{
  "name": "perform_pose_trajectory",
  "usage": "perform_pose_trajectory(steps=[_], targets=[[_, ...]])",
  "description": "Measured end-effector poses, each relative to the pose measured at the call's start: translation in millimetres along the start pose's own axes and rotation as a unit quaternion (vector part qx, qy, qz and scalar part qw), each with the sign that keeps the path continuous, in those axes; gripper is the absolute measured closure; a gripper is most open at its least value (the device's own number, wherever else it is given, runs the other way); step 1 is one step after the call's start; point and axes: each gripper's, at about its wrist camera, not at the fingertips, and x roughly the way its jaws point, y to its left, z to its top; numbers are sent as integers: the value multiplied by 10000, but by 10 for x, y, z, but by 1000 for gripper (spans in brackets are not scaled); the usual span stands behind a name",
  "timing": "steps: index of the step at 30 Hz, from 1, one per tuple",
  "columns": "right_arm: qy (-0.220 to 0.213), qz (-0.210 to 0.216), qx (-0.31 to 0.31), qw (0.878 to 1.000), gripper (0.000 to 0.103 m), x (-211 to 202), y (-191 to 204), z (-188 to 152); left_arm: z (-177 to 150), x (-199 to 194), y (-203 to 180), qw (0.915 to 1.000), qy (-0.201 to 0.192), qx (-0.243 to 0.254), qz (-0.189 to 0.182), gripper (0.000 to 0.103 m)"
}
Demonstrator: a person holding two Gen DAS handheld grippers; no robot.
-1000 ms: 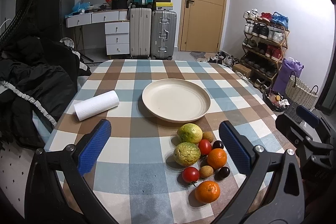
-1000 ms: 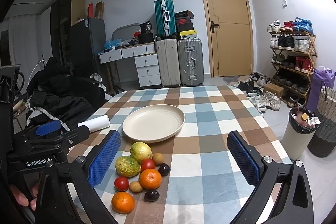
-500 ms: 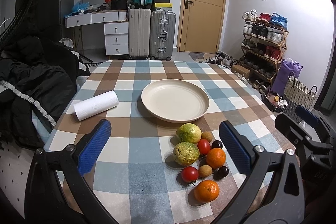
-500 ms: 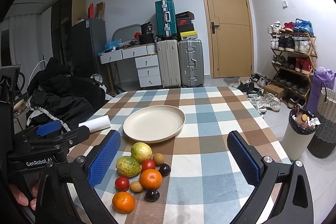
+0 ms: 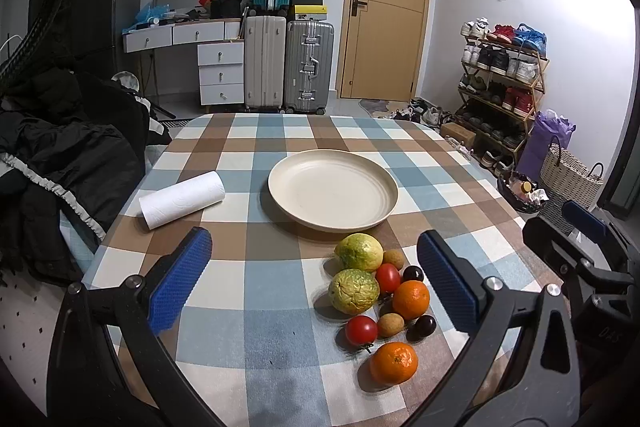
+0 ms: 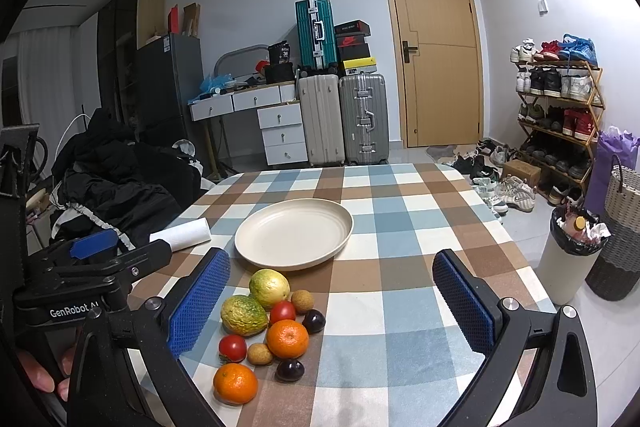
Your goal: Organize fruits
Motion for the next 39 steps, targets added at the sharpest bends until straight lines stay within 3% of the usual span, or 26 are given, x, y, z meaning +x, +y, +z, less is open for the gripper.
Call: perform_pose_trajectory(steps=[25,39], targets=[[20,-3,12,10000,0,-3,-7,-24,-7,2,0,10000,19,-22,-4,0],[90,-12,16,10000,0,76,-73,-79,-103,199,47,9992,237,-58,-311,0]])
